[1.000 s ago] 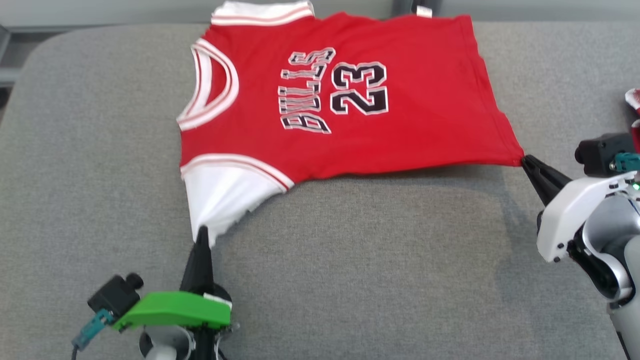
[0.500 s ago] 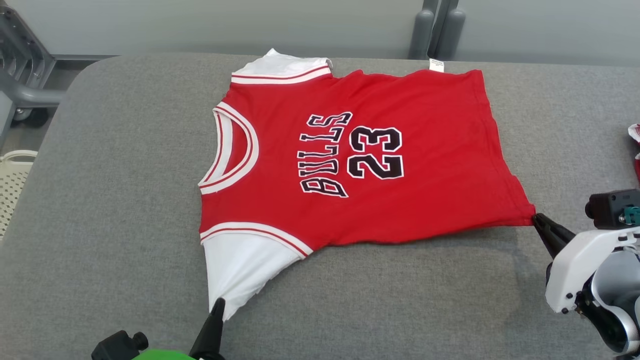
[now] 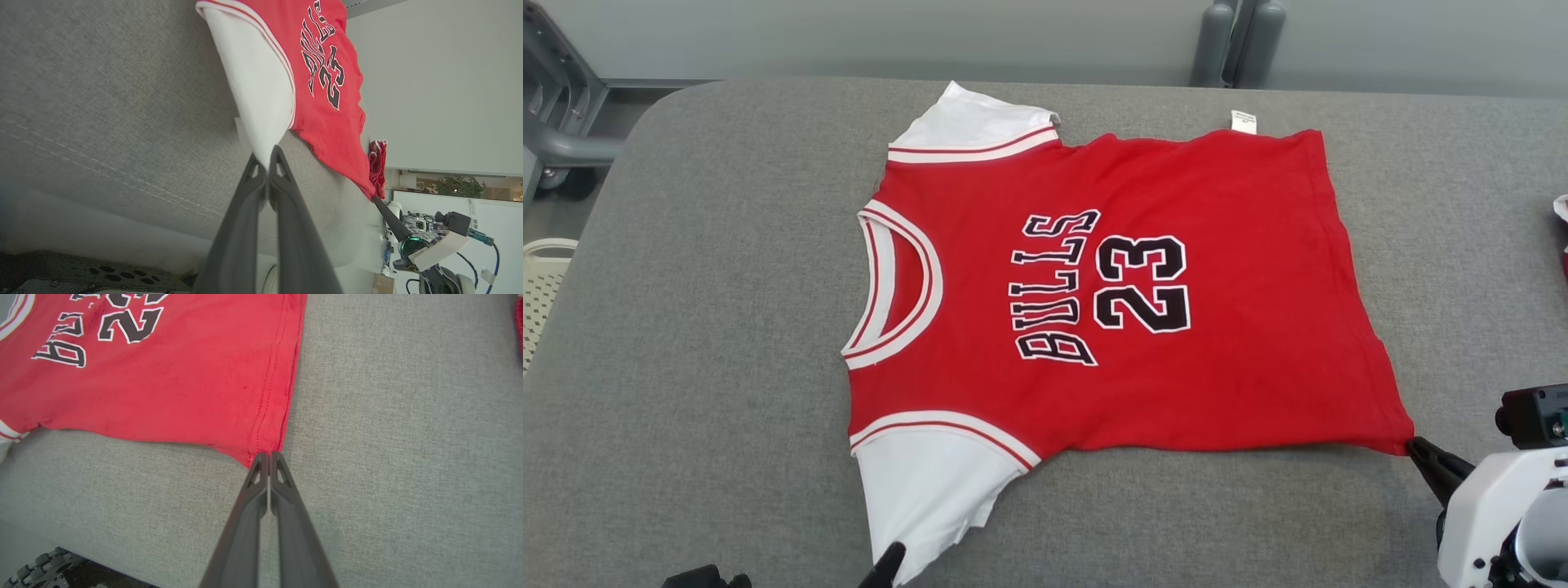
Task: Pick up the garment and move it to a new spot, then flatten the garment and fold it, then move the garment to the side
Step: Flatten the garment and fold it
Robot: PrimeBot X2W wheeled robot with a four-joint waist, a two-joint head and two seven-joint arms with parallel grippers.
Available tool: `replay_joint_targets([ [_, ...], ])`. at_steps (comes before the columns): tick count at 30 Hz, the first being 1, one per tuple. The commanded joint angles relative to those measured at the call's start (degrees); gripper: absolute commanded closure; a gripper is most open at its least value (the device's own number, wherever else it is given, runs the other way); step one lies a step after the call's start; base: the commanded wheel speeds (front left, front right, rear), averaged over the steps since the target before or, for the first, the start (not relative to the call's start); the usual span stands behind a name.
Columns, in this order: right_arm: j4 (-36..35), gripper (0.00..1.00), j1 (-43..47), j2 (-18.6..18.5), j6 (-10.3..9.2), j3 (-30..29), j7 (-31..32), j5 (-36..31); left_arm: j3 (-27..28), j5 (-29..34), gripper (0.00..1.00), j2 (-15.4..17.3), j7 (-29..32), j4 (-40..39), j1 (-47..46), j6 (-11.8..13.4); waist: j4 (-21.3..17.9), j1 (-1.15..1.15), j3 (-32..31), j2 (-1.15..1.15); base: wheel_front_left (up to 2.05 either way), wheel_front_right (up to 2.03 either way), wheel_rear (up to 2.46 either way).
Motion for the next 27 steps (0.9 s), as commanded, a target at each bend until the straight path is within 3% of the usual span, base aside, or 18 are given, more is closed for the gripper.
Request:
replay_joint_targets([
  [1, -0.90, 1.00, 1.26, 0.08, -0.05, -0.47, 0.49, 0.65, 0.35, -0.36, 1.00, 0.84, 0.57, -1.04, 1.30, 0.60, -0.13, 0.01, 0.09, 0.00, 0.00, 0.00, 0.00],
  [10, -5.62, 1.00, 6.33, 1.44, -0.05, -4.71, 3.52, 0.78, 2.39, -2.03, 1.00, 3.84, 2.25, -7.52, 5.89, 2.07, -0.95, 0.01, 0.64, 0.00, 0.00, 0.00, 0.00],
  [15, -5.37, 1.00, 5.77, 2.19, -0.05, -4.76, 3.09, 1.10, 5.34, -2.64, 1.00, 2.90, 0.25, -8.29, 3.45, 1.78, -0.87, 0.01, 0.66, 0.00, 0.00, 0.00, 0.00],
  [27, -1.64, 1.00, -4.76, 1.48, -0.02, -0.54, 0.16, 3.30, 3.33, -0.66, 1.00, -1.80, -0.37, 2.58, -17.02, 0.48, -1.48, 0.01, 1.88, 0.00, 0.00, 0.00, 0.00],
])
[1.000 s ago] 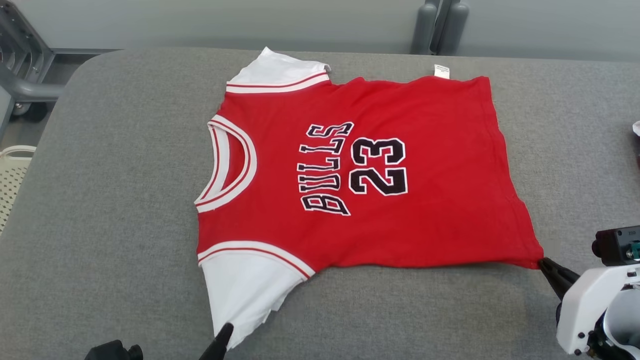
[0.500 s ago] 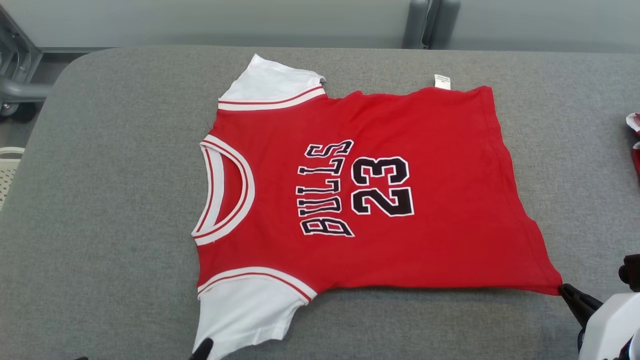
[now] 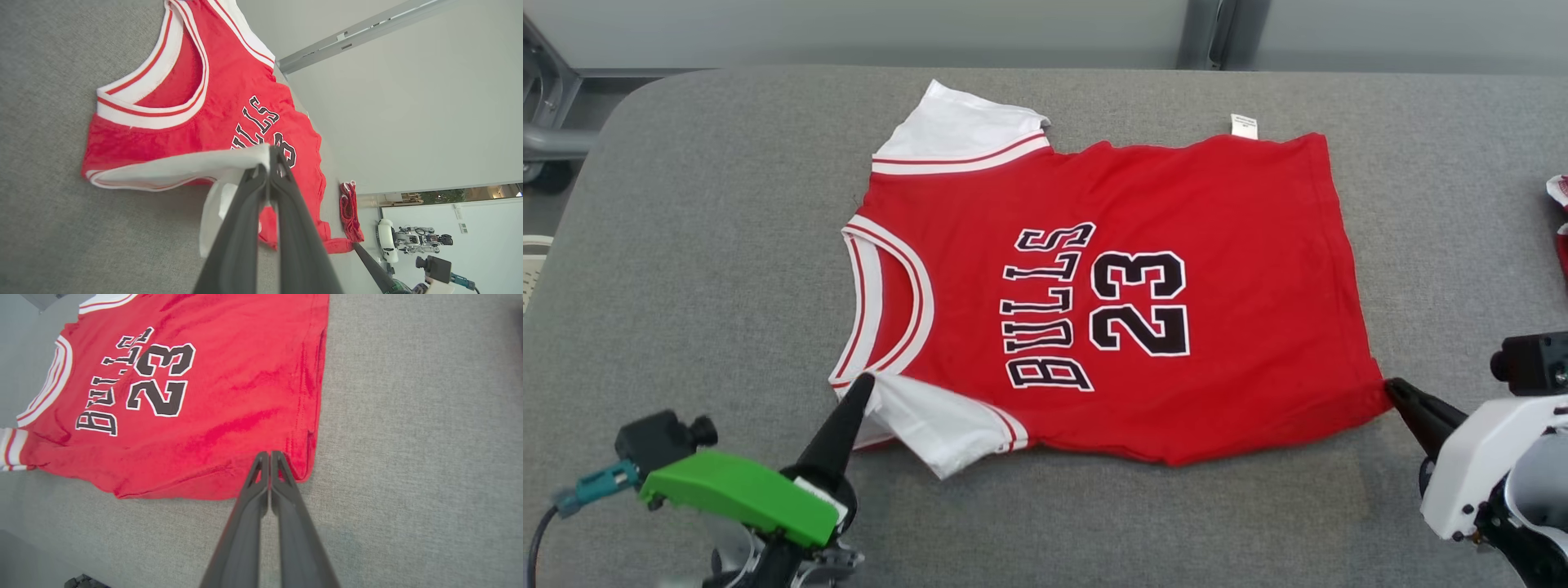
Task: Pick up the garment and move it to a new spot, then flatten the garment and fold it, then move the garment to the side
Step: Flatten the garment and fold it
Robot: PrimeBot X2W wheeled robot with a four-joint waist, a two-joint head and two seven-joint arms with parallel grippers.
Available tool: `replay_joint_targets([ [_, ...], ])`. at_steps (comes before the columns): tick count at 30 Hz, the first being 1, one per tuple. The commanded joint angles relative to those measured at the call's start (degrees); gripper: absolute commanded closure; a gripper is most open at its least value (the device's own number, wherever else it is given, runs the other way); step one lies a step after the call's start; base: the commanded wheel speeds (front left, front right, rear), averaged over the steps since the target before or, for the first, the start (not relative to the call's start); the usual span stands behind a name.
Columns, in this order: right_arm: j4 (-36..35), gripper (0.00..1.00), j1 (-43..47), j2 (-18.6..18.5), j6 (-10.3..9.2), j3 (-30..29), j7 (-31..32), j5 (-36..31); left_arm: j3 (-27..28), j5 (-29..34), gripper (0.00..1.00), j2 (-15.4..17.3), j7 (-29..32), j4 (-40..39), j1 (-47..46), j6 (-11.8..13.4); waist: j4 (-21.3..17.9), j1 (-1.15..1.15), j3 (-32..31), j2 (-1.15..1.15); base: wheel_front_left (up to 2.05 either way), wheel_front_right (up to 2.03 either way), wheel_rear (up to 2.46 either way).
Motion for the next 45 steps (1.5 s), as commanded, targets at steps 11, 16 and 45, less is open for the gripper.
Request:
replay_joint_targets([
  [11, 8.81, 1.00, -13.80, -5.40, 0.01, 5.15, -2.56, 2.78, -2.93, 4.36, 1.00, -4.90, -2.97, 15.41, -17.16, -3.64, -0.88, 0.00, 4.46, 0.00, 0.00, 0.00, 0.00],
  [16, 13.65, 1.00, -18.15, -6.34, 0.01, 6.46, -5.21, 2.83, -3.58, 6.58, 1.00, -5.47, -4.27, 21.12, -22.07, -5.08, -0.87, 0.00, 5.97, 0.00, 0.00, 0.00, 0.00],
  [45, 23.78, 0.00, -23.98, -6.00, 0.00, 7.85, -14.31, 1.33, -5.80, 14.51, 0.00, -5.38, -10.32, 37.45, -35.89, -7.66, -1.73, 0.00, 8.42, 0.00, 0.00, 0.00, 0.00],
])
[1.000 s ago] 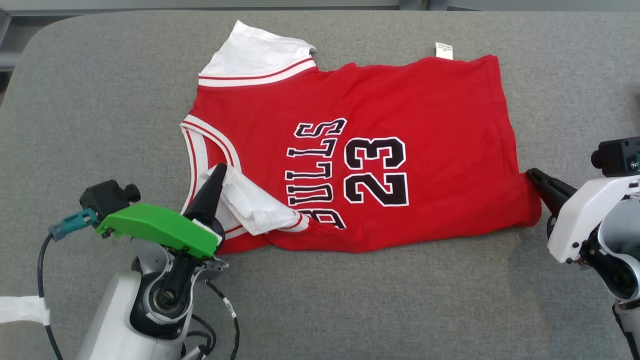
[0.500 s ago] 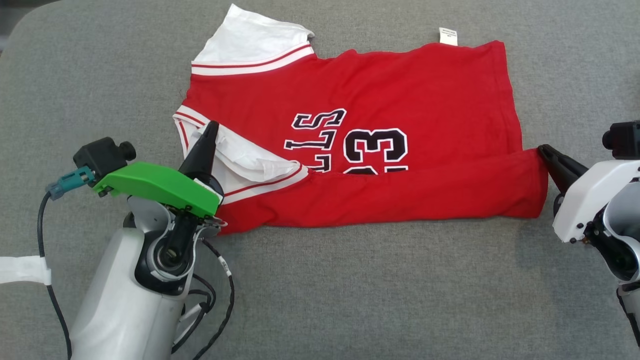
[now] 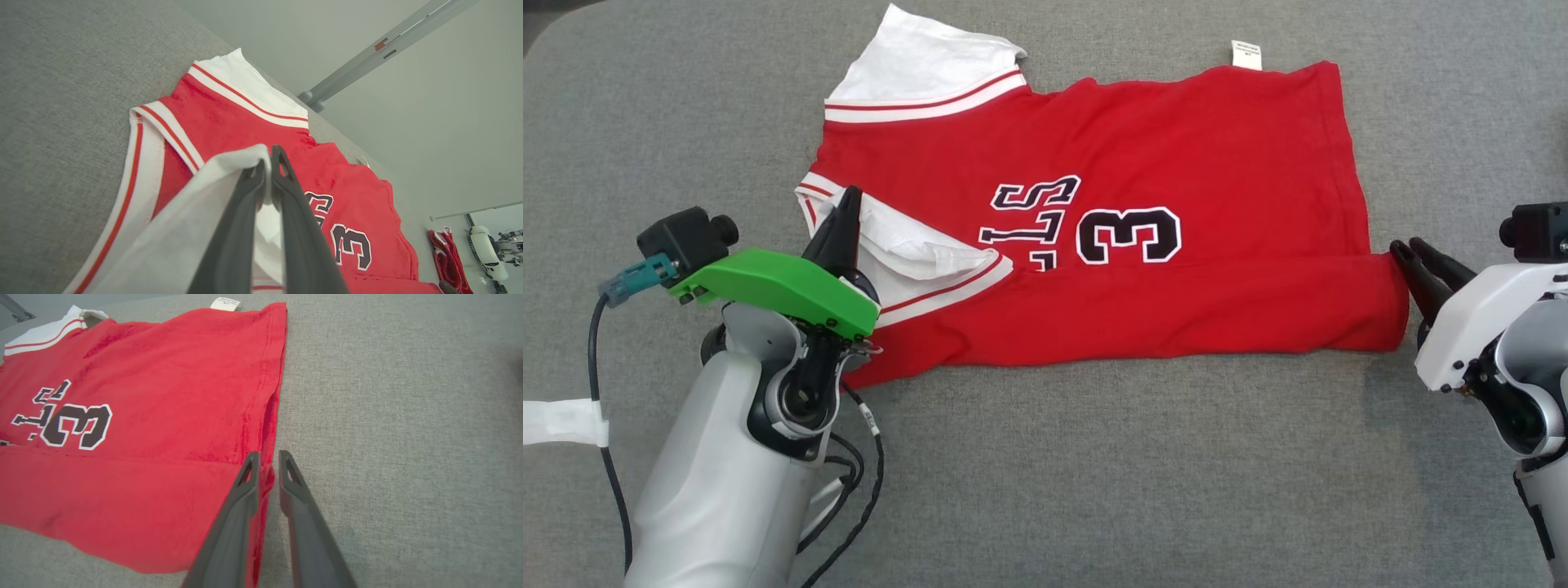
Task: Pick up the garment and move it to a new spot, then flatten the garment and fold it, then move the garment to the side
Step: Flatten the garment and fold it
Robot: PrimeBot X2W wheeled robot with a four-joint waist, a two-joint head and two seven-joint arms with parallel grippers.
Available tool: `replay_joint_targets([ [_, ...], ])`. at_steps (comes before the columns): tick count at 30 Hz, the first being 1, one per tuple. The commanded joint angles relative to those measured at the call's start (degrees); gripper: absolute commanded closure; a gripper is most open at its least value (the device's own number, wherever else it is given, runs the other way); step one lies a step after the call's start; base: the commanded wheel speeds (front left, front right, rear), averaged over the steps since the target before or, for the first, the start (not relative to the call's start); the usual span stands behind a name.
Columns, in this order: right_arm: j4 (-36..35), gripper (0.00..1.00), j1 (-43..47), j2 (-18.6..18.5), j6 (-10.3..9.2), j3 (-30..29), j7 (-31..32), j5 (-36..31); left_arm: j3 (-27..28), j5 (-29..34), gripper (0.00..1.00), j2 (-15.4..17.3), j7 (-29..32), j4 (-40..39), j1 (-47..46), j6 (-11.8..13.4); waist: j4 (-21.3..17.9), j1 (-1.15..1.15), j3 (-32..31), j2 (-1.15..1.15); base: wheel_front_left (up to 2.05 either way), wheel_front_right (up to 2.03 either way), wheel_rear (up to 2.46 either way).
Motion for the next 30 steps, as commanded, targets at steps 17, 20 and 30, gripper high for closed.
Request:
replay_joint_targets([
  [17, -5.00, 0.00, 7.36, 4.08, -0.01, -7.19, -7.21, -9.14, -6.97, 19.14, 0.00, 8.28, -14.84, -0.18, 9.78, 5.41, -0.58, 0.00, -4.28, 0.00, 0.00, 0.00, 0.00],
  [20, -6.04, 0.00, 9.72, 6.59, -0.01, -9.94, -8.43, -11.51, -8.44, 21.54, 0.00, 8.94, -15.55, -1.45, 13.08, 7.76, -0.24, 0.00, -4.98, 0.00, 0.00, 0.00, 0.00],
  [30, -5.31, 0.00, 13.41, 13.39, -0.01, -13.31, -9.72, -14.63, -10.27, 22.32, 0.00, 8.13, -15.29, -1.83, 17.79, 9.96, 0.27, 0.00, -6.18, 0.00, 0.00, 0.00, 0.00],
])
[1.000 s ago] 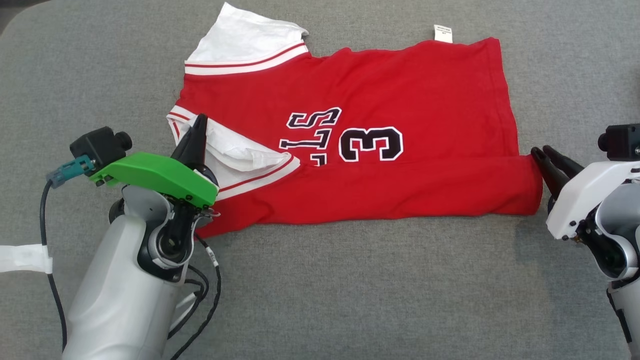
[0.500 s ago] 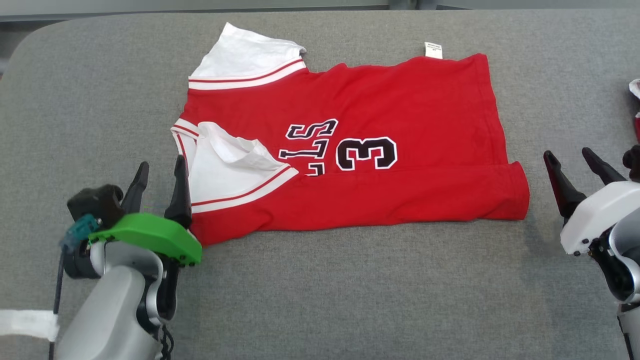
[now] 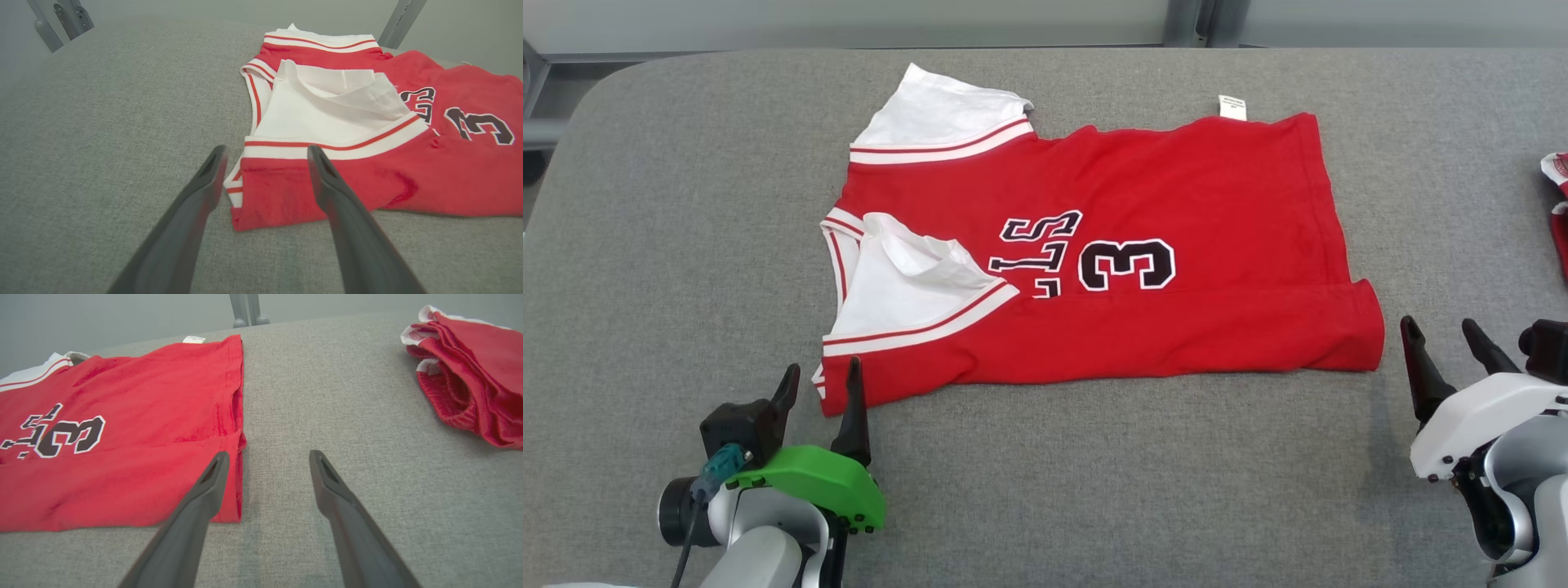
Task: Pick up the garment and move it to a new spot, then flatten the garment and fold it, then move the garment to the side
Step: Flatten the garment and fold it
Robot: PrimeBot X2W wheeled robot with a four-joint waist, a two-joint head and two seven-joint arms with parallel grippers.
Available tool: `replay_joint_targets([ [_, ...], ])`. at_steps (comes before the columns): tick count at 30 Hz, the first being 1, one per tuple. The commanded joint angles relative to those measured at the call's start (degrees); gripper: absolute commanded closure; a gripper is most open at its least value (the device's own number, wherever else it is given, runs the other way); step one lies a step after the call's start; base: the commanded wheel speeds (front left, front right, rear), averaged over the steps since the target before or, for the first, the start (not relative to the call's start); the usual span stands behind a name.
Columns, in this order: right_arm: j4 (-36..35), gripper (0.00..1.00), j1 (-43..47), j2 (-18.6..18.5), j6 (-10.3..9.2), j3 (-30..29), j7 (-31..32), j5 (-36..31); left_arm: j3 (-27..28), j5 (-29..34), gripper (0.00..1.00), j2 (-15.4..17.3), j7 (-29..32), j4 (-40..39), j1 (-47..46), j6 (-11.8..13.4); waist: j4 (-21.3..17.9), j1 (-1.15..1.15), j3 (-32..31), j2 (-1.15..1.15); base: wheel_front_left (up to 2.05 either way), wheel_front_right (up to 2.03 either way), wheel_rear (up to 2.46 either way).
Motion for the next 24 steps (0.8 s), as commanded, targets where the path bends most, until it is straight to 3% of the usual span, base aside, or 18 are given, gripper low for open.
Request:
replay_joint_targets([
  [1, 0.71, 0.00, 0.60, 0.34, -0.01, 0.22, 0.43, -0.24, -0.16, 0.43, 0.00, 0.32, 0.18, 0.26, 0.58, 0.27, 0.00, 0.00, -0.09, 0.00, 0.00, 0.00, 0.00],
  [15, 7.46, 0.00, -3.64, 1.52, -0.01, 2.96, 0.41, -0.72, -1.99, 0.18, 0.00, 0.48, 6.64, 4.70, -2.94, 1.76, -0.05, 0.00, 0.96, 0.00, 0.00, 0.00, 0.00],
  [24, 12.22, 0.00, -6.32, 2.14, -0.01, 3.57, -0.71, -2.02, -2.72, -1.29, 0.00, -0.64, 9.22, 8.36, -3.78, 0.82, -0.22, 0.00, 2.50, 0.00, 0.00, 0.00, 0.00],
])
